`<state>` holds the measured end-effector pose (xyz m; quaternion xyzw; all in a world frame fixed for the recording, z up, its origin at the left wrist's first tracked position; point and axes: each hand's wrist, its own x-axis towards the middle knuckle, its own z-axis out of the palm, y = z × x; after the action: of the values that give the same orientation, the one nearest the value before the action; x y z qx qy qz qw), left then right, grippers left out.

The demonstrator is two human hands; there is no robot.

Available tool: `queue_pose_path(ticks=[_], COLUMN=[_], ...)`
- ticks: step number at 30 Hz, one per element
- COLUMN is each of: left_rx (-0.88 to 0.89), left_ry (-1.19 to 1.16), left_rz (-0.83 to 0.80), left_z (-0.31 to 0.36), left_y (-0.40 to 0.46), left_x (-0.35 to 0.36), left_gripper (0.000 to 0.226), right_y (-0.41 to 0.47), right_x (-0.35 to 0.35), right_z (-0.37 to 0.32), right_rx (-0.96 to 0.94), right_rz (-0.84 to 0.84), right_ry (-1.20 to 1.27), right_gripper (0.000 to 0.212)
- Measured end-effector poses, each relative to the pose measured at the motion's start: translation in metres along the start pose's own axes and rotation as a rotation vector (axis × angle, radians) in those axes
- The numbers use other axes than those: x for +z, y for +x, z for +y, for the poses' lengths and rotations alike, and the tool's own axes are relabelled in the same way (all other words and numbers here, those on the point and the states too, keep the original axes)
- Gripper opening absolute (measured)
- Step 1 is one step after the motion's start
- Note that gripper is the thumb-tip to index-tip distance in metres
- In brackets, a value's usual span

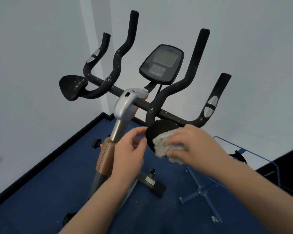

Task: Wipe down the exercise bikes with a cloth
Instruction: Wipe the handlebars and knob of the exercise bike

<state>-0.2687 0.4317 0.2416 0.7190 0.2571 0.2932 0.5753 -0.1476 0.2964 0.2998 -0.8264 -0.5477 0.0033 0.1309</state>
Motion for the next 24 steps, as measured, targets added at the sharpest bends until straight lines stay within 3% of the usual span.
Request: queue_pose_path(ticks=[4,7,10,13,17,24], left_rx=[-0.018,-0.024,-0.025,-0.011,-0.002,0.027], left_ry=[0.052,0.094,0.121,0.127,0.092,0.117], left_rz=[0.008,0.006,0.002,-0.004,0.001,-0.078], left_z=[0.004,0.005,0.005,0.006,0.007,0.008], left_y=[0.004,0.005,0.007,0.007,0.006,0.015], left_x=[-0.001,-0.001,-0.001,0.000,0.004,0.012], left_gripper=[0.022,0.017,0.015,0.017,0.022,0.032], right_y=[0.030,0.044,0.033,0.018,0.024,0.009], right_x=[-0.016,0.007,0.010,-0.004,-0.016,0.020], right_z=[0.001,-0.014,0.001,0.021,0.022,-0.001], right_rx=[0.059,0.029,0.205,0.286,0.388,0.378], right_rz=[0.321,0.193,0.265,0.200,0.405,0.348], right_ry=[0.172,0.131,0.139,0.067,0.168,0.196], right_gripper=[0.022,0.029,0.025,0.018,0.020,0.028])
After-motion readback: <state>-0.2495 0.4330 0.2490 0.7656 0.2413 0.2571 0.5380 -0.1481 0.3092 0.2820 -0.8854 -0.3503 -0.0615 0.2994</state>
